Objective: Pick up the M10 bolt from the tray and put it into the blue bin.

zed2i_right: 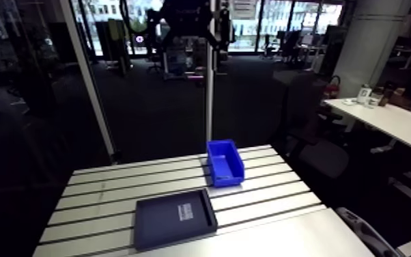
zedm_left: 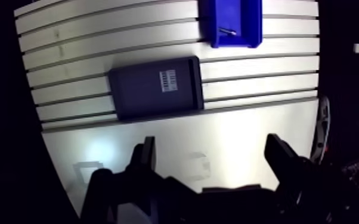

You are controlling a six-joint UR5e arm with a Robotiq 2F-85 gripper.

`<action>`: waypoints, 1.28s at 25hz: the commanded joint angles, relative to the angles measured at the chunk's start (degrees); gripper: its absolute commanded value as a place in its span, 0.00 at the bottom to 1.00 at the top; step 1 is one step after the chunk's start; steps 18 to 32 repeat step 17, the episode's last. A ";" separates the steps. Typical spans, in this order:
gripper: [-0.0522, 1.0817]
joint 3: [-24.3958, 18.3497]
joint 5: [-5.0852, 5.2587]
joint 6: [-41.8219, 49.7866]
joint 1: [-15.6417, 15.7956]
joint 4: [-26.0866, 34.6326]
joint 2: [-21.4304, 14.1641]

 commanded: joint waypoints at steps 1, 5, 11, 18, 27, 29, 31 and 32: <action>0.05 -0.52 -0.06 1.37 0.02 0.25 0.05; 0.05 -0.44 -0.06 1.37 0.11 0.25 0.23; 0.05 -0.61 0.03 1.37 0.82 -0.01 1.37; 0.05 -0.61 0.12 1.37 1.17 -0.10 1.55; 0.05 -0.61 0.12 1.37 1.17 -0.10 1.55; 0.05 -0.61 0.12 1.37 1.17 -0.10 1.55; 0.05 -0.61 0.12 1.37 1.17 -0.10 1.55; 0.05 -0.61 0.12 1.37 1.17 -0.10 1.55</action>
